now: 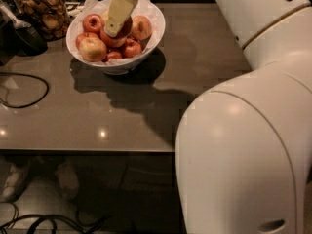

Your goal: Pick apple from white bowl

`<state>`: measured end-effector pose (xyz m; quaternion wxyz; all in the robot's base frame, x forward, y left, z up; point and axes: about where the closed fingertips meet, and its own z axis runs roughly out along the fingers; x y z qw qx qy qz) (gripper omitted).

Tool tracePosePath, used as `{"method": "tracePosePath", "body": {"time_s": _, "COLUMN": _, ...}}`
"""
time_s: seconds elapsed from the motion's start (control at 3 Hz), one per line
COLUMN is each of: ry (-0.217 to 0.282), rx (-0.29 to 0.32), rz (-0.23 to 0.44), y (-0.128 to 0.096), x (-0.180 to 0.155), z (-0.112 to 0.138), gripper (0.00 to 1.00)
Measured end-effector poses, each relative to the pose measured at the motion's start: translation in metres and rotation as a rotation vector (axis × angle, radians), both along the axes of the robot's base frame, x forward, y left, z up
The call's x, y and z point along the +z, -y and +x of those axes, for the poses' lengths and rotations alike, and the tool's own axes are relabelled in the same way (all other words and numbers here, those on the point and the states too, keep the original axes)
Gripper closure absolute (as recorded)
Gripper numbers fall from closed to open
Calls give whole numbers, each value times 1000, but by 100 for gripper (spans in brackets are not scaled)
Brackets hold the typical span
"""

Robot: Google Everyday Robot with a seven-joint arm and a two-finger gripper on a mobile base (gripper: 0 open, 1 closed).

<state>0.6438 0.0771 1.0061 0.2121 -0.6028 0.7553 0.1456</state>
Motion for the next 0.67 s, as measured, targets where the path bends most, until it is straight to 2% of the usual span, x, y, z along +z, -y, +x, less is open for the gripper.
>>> {"method": "tracePosePath", "body": {"time_s": 0.67, "ry": 36, "rx": 121, "rz": 85, "y": -6, "x": 48, "z": -37, "gripper": 100}}
